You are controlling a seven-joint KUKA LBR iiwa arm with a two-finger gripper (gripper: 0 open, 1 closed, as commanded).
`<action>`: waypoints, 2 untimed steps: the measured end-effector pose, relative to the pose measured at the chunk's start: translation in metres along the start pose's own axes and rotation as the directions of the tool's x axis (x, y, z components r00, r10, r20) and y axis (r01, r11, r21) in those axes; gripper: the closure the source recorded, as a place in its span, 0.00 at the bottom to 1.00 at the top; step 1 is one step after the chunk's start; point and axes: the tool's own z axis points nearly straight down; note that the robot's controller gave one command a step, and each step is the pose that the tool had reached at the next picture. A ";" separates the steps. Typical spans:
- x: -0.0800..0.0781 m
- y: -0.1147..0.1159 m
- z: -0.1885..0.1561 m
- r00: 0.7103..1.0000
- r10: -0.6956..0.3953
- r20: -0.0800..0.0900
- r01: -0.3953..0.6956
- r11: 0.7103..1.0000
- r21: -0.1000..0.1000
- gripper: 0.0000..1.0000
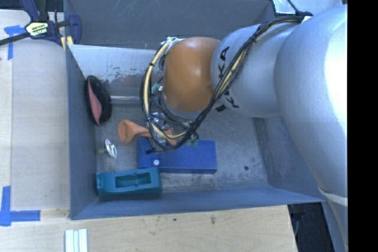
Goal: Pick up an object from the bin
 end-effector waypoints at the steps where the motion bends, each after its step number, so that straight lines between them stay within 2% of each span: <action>1: 0.000 0.000 0.000 1.000 0.000 0.000 0.000 1.000 0.000 1.00; 2: 0.022 -0.029 -0.149 1.000 -0.005 -0.009 0.005 1.000 0.001 1.00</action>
Offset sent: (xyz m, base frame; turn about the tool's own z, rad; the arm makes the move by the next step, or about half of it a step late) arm -0.0192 -0.0333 0.1479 -0.0067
